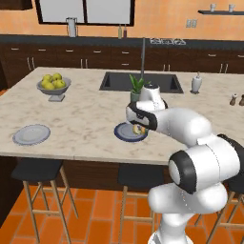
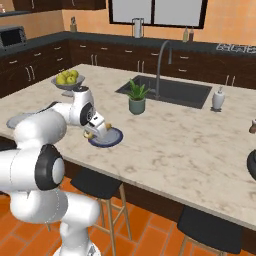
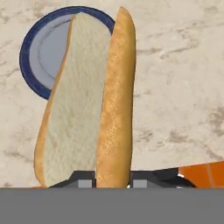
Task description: Place one bun and one sausage from the bowl on each plate.
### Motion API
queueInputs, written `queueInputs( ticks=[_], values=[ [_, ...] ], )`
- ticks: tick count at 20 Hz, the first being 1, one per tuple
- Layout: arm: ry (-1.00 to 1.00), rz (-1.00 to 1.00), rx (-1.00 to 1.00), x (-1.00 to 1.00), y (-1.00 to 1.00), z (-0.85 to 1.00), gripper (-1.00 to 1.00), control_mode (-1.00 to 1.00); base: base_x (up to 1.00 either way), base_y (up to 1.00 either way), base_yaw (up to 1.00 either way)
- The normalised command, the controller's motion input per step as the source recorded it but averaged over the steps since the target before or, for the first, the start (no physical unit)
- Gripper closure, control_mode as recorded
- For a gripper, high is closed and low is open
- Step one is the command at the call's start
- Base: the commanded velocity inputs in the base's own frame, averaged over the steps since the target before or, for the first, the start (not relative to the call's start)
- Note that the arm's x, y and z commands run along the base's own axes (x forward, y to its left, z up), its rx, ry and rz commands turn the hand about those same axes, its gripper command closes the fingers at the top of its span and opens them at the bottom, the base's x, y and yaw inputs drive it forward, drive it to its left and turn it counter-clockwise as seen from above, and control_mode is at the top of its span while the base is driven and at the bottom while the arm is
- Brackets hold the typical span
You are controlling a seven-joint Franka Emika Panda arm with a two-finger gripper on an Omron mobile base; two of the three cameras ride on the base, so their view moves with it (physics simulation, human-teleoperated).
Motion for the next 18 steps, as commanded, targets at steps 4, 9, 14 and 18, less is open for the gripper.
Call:
queueInputs(
  ticks=[4,9,14,18],
  values=[
    [0.00,0.00,0.00,1.00,0.00,-0.87,1.00,-1.00,0.00,0.00,0.00],
    [0.00,0.00,0.00,0.96,-0.06,-0.62,1.00,-1.00,0.00,0.00,0.00],
    [0.00,0.00,0.00,0.43,-0.02,-0.39,1.00,-1.00,0.00,0.00,0.00],
    [0.00,0.00,0.00,0.03,-0.08,-0.16,1.00,-1.00,0.00,0.00,0.00]
  ],
)
